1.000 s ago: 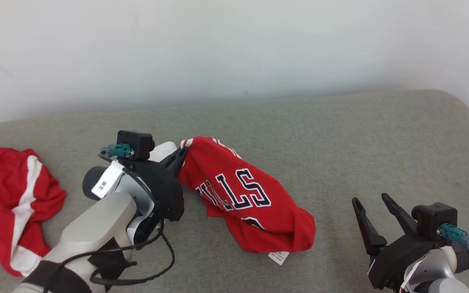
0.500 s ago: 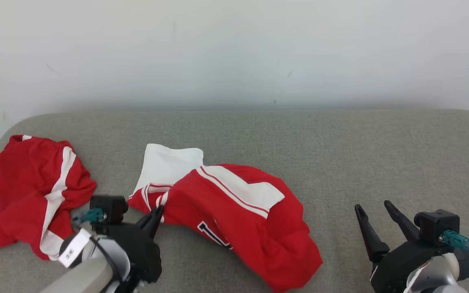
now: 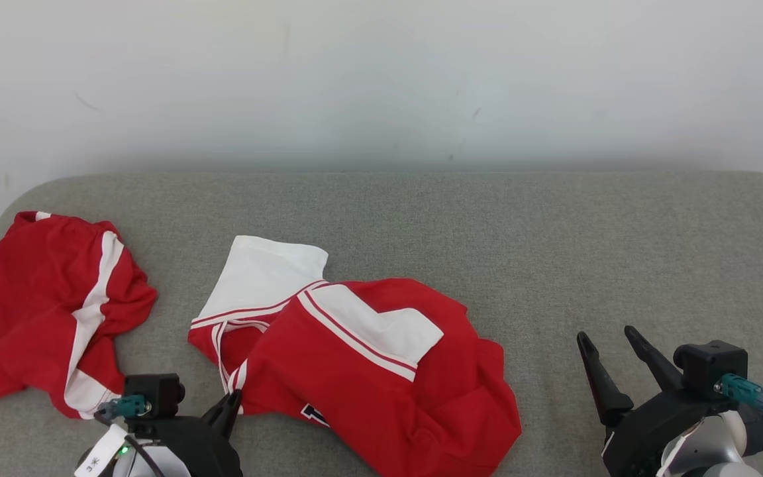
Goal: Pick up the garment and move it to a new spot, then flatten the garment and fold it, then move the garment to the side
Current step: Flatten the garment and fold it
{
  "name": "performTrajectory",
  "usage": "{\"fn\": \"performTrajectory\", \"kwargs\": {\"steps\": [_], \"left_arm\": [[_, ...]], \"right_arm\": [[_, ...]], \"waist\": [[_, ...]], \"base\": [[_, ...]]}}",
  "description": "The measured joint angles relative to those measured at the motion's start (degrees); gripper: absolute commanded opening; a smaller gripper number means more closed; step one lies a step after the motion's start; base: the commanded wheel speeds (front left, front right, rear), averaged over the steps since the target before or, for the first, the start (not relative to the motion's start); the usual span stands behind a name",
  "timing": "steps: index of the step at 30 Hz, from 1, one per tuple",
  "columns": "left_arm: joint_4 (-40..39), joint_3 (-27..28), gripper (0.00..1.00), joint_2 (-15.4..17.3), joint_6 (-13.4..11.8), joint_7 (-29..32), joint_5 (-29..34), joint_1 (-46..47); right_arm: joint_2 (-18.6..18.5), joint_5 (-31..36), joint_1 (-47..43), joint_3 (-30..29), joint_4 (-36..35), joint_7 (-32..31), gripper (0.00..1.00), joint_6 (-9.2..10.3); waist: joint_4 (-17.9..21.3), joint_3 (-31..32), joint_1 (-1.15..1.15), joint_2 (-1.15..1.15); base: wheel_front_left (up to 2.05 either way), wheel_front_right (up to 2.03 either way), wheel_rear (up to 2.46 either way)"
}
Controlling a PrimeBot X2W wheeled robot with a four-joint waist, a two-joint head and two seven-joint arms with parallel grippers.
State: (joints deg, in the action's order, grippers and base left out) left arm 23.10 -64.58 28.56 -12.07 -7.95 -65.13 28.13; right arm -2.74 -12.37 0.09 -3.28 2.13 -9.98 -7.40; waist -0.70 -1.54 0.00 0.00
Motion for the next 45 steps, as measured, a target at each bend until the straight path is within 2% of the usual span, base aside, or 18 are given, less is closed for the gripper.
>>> {"fn": "performTrajectory", "kwargs": {"steps": [3, 4, 5, 6, 12, 19, 30, 33, 35, 36, 37, 45], "left_arm": [[1.31, -0.16, 0.00, -0.30, -0.26, 0.08, -0.08, -0.15], [1.56, -0.11, 0.36, -0.41, -0.64, -0.24, 0.07, -0.15], [1.71, 0.03, 0.91, -0.51, -0.97, -0.74, 0.12, -0.13], [1.79, 0.22, 1.00, -0.59, -1.13, -1.24, 0.23, -0.10], [0.42, 1.56, 1.00, -0.32, -3.23, -4.11, 2.37, 1.16], [-1.93, 2.01, 1.00, -0.12, -3.97, -4.48, 3.90, 3.13], [3.01, 1.76, 1.00, -2.65, 0.27, -1.58, 3.37, 7.97], [8.08, 1.42, 1.00, -3.68, 2.25, -0.10, 3.05, 9.43], [9.36, 1.04, 1.00, -3.80, 2.63, 0.51, 3.10, 9.78], [11.67, 0.71, 1.00, -4.38, 3.75, 0.97, 3.13, 10.41], [11.67, 0.71, 1.00, -4.38, 3.75, 0.97, 3.13, 10.41], [20.47, -1.00, 1.00, -6.98, 8.65, 4.87, 3.26, 14.74]], "right_arm": [[0.00, -0.02, 0.31, -0.10, 0.01, 0.01, 1.00, 0.00], [-0.01, -0.07, 0.38, -0.12, 0.02, 0.01, 1.00, 0.00], [0.00, -0.07, 0.44, -0.15, 0.02, 0.01, 1.00, 0.00], [0.00, -0.07, 0.47, -0.22, 0.02, 0.01, 1.00, 0.00], [0.00, -0.11, 0.48, -0.32, 0.01, 0.07, 1.00, 0.00], [-0.01, -0.16, 1.07, 0.18, 0.09, 0.04, 1.00, 0.00], [-0.02, -0.04, 1.86, 0.52, 0.11, -0.18, 1.00, 0.00], [-0.01, 0.02, 2.14, 0.68, 0.12, -0.19, 1.00, 0.00], [-0.02, 0.02, 2.27, 0.79, 0.10, -0.18, 1.00, 0.00], [-0.01, 0.02, 2.45, 0.87, 0.12, -0.15, 1.00, 0.00], [-0.01, 0.02, 2.45, 0.87, 0.12, -0.15, 1.00, 0.00], [0.00, 0.02, 3.20, 1.30, 0.51, -0.09, 1.00, 0.00]], "waist": [[0.06, -0.21, 0.00, 0.00], [0.08, -0.28, 0.00, 0.00], [0.10, -0.35, 0.00, 0.00], [0.12, -0.40, 0.00, 0.00], [0.45, -0.48, 0.00, 0.00], [1.98, -0.57, 0.00, 0.00], [6.50, -1.03, 0.00, 0.00], [8.54, -1.47, 0.00, 0.00], [9.03, -1.59, 0.00, 0.00], [9.96, -1.86, 0.00, 0.00], [9.96, -1.86, 0.00, 0.00], [12.03, -3.08, 0.00, 0.00]], "base": [[0.00, 0.00, 0.00], [0.00, 0.00, 0.00], [0.00, 0.00, 0.00], [0.00, 0.00, 0.00], [0.00, 0.00, 0.00], [0.00, 0.00, 0.00], [0.00, 0.00, 0.00], [0.00, 0.00, 0.00], [0.00, 0.00, 0.00], [0.00, 0.00, 0.00], [0.00, 0.00, 0.00], [0.00, 0.00, 0.00]]}}
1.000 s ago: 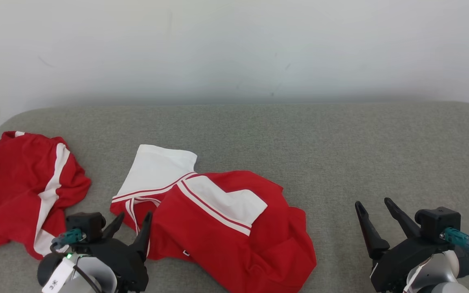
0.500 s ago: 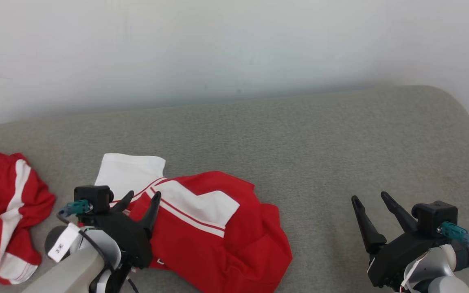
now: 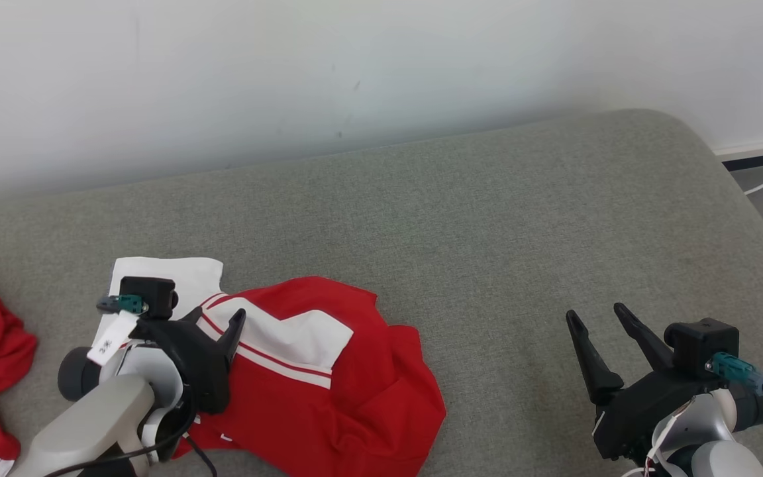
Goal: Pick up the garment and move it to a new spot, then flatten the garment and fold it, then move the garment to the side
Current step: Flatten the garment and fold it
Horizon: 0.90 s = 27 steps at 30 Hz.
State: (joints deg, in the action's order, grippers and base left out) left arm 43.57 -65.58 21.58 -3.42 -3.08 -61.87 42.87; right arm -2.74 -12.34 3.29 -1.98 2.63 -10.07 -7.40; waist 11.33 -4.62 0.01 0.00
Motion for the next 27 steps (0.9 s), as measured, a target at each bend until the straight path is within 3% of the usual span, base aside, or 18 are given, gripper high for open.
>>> {"fn": "performTrajectory", "kwargs": {"steps": [13, 14, 15, 16, 27], "left_arm": [[12.23, -1.29, 1.00, -4.10, 5.02, 3.35, -0.54, 2.63], [12.87, -1.27, 0.71, -4.44, 5.26, 3.20, -0.54, 2.68], [13.59, -1.34, 0.20, -4.72, 5.50, 3.04, -0.54, 2.79], [14.16, -1.40, 0.00, -5.05, 5.70, 3.02, -0.53, 2.99], [18.57, -1.75, 0.00, -7.25, 7.05, -1.02, 0.42, 5.68]], "right_arm": [[-0.01, -0.05, 0.50, 0.59, 0.29, 0.07, 1.00, 0.00], [-0.01, -0.08, 0.50, 0.62, 0.22, 0.08, 1.00, 0.00], [-0.01, -0.08, 0.49, 0.56, 0.20, 0.11, 1.00, 0.00], [-0.01, -0.08, 0.46, 0.52, 0.16, 0.18, 1.00, 0.00], [-0.01, -0.09, 0.47, 0.22, 0.21, 0.37, 1.00, 0.00]], "waist": [[0.95, -0.71, 0.00, 0.00], [0.95, -0.80, 0.00, 0.00], [0.93, -0.88, 0.00, 0.00], [0.86, -0.93, 0.00, 0.00], [-0.95, -1.03, 0.00, 0.00]], "base": [[0.00, 0.00, 0.00], [0.00, 0.00, 0.00], [0.00, 0.00, 0.00], [0.00, 0.00, 0.00], [0.00, 0.00, 0.00]]}}
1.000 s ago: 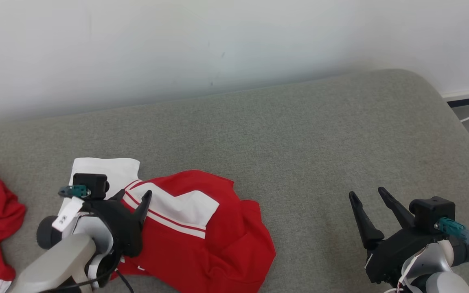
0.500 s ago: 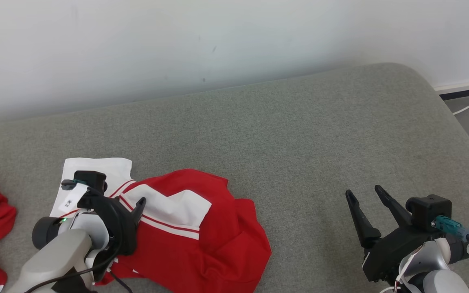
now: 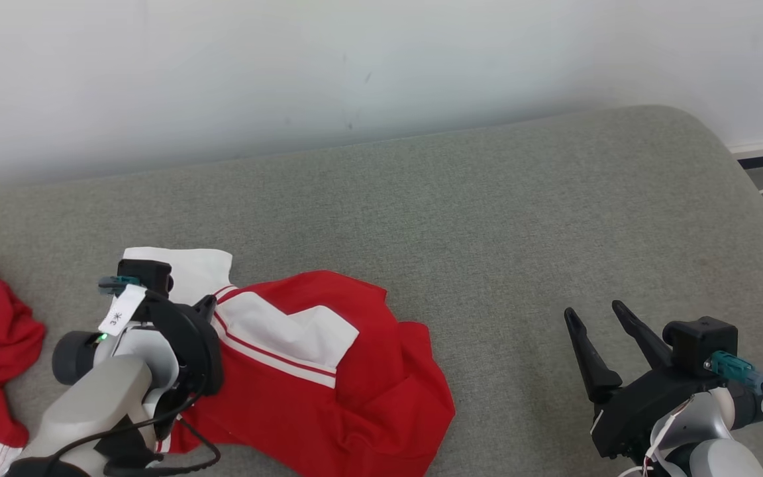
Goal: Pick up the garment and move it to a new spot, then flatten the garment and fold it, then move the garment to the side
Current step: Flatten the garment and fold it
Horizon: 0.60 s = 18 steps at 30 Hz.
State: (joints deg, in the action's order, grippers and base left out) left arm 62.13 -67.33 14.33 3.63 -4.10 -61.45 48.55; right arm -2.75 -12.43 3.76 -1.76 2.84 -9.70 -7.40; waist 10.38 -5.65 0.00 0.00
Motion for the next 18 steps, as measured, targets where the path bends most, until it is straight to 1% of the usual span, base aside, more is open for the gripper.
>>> {"fn": "performTrajectory", "kwargs": {"steps": [2, 4, 5, 6, 7, 8, 12, 18], "left_arm": [[0.55, -0.01, 0.00, -0.22, 0.51, 0.08, -0.02, 0.28], [0.89, -0.10, 0.00, -0.86, 1.20, 1.38, -0.42, 0.28], [1.01, -0.38, 0.18, -1.10, 1.48, 1.64, -0.36, 0.31], [1.21, -0.80, 0.18, -1.25, 1.52, 1.99, -0.05, 0.47], [1.46, -1.27, 0.62, -1.27, 1.70, 2.24, 0.31, 0.73], [1.75, -1.65, 1.00, -1.24, 1.91, 2.64, 0.67, 1.13], [2.34, -2.43, 1.00, -1.79, 2.48, 4.34, 1.60, 3.43], [2.56, -3.34, 1.00, -2.23, 3.44, 8.88, 2.01, 4.89]], "right_arm": [[0.00, -0.05, 0.02, 0.14, 0.08, 0.10, 1.00, 0.00], [0.00, -0.10, 0.04, 0.29, 0.13, 0.10, 1.00, 0.00], [0.00, -0.10, 0.04, 0.34, 0.13, 0.10, 1.00, 0.00], [0.00, -0.10, 0.07, 0.37, 0.15, 0.10, 1.00, 0.00], [0.00, -0.10, 0.14, 0.45, 0.16, 0.09, 1.00, 0.00], [0.01, -0.10, 0.26, 0.57, 0.16, 0.09, 1.00, 0.00], [0.00, -0.09, 0.70, 0.60, 0.10, 0.04, 1.00, 0.00], [0.00, -0.08, 0.76, 0.51, 0.05, -0.13, 1.00, 0.00]], "waist": [[-0.28, 0.02, 0.00, 0.00], [-0.47, -0.01, 0.00, 0.00], [-0.52, -0.06, 0.00, 0.00], [-0.54, -0.13, 0.00, 0.00], [-0.51, -0.19, 0.00, 0.00], [-0.44, -0.28, 0.00, 0.00], [0.08, -0.94, 0.00, 0.00], [0.77, -1.56, 0.00, 0.00]], "base": [[0.00, 0.00, 0.00], [0.00, 0.00, 0.00], [0.00, 0.00, 0.00], [0.00, 0.00, 0.00], [0.00, 0.00, 0.00], [0.00, 0.00, 0.00], [0.00, 0.00, 0.00], [0.00, 0.00, 0.00]]}}
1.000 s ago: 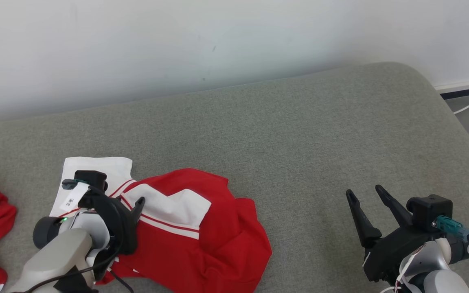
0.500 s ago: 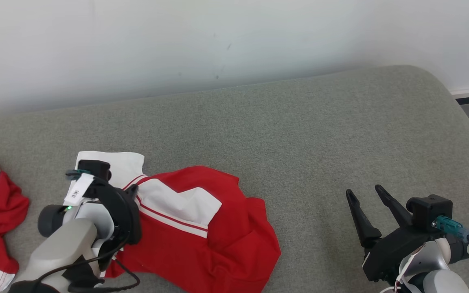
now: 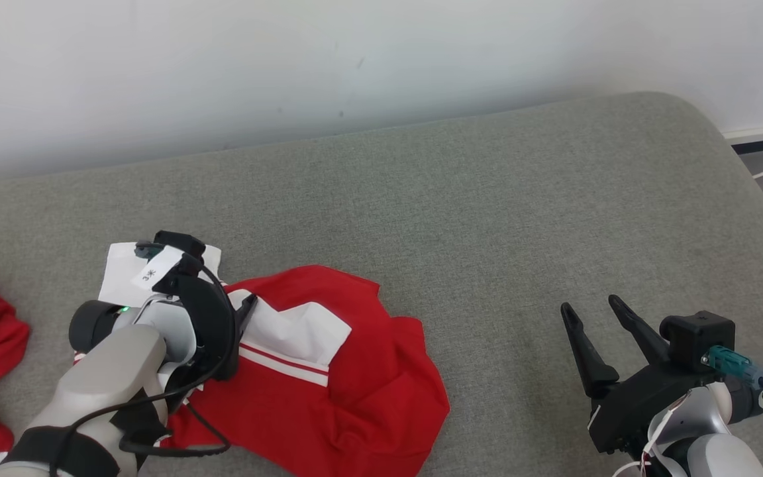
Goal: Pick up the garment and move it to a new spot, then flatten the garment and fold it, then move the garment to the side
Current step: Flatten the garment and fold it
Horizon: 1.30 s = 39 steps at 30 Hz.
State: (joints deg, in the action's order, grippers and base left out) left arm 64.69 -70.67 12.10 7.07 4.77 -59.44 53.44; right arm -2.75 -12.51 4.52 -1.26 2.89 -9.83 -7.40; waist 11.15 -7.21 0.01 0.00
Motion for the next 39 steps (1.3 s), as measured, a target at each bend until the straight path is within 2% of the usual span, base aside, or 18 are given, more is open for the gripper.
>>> {"fn": "performTrajectory", "kwargs": {"steps": [4, 5, 7, 8, 20, 21, 22, 24, 32, 39], "left_arm": [[-0.07, -0.38, 1.00, 0.08, 0.08, 2.07, -0.08, 0.14], [-0.03, -0.64, 0.82, 0.13, 0.08, 2.20, 0.10, 0.24], [-0.01, -0.69, 0.30, 0.16, 0.09, 1.63, 0.30, 0.27], [-0.01, -0.71, 0.00, 0.14, 0.10, 1.48, 0.25, 0.27], [-1.10, -1.31, 0.00, -0.16, 0.27, 1.30, 0.24, 0.27], [-1.22, -1.37, 0.47, -0.16, 0.27, 1.54, 0.24, 0.33], [-1.24, -1.49, 1.00, -0.21, 0.29, 1.77, 0.36, 0.55], [-1.25, -1.55, 1.00, -0.29, 0.29, 2.48, 0.49, 0.90], [-2.45, -2.14, 1.00, -1.04, 0.35, 13.69, 0.60, 2.99], [-3.16, -2.47, 1.00, -1.46, 0.35, 19.78, 2.34, 3.69]], "right_arm": [[0.00, 0.00, 0.10, 0.01, 0.01, 0.01, 1.00, 0.00], [0.00, 0.00, 0.11, 0.00, 0.01, 0.03, 1.00, 0.00], [0.00, 0.00, 0.11, -0.14, 0.02, 0.09, 1.00, 0.00], [0.00, 0.00, 0.10, -0.22, 0.03, 0.11, 1.00, 0.00], [0.00, 0.01, 0.11, 0.01, 0.20, 0.22, 1.00, 0.00], [0.00, 0.01, 0.11, -0.01, 0.19, 0.20, 1.00, 0.00], [0.00, 0.03, 0.11, 0.00, 0.16, 0.19, 1.00, 0.00], [0.00, 0.10, 0.11, -0.03, 0.15, 0.16, 1.00, 0.00], [0.00, 0.73, -0.04, -0.15, -0.59, -0.78, 1.00, 0.00], [0.01, 1.10, -0.10, 0.47, -1.35, -1.79, 1.00, 0.00]], "waist": [[0.47, -0.16, -0.01, 0.00], [0.51, -0.18, -0.01, 0.00], [0.48, -0.15, -0.01, 0.00], [0.40, -0.12, -0.01, 0.00], [-1.24, 0.44, -0.01, 0.00], [-1.32, 0.47, -0.01, 0.00], [-1.40, 0.50, -0.01, 0.00], [-1.47, 0.52, -0.01, 0.00], [-2.07, 0.70, -0.01, 0.00], [-2.55, 0.71, -0.01, 0.00]], "base": [[0.00, 0.00, 0.00], [0.00, 0.00, 0.00], [0.00, 0.00, 0.00], [0.00, 0.00, 0.00], [0.00, 0.00, 0.00], [0.00, 0.00, 0.00], [0.00, 0.00, 0.00], [0.00, 0.00, 0.00], [0.00, 0.00, 0.00], [0.00, 0.00, 0.00]]}}
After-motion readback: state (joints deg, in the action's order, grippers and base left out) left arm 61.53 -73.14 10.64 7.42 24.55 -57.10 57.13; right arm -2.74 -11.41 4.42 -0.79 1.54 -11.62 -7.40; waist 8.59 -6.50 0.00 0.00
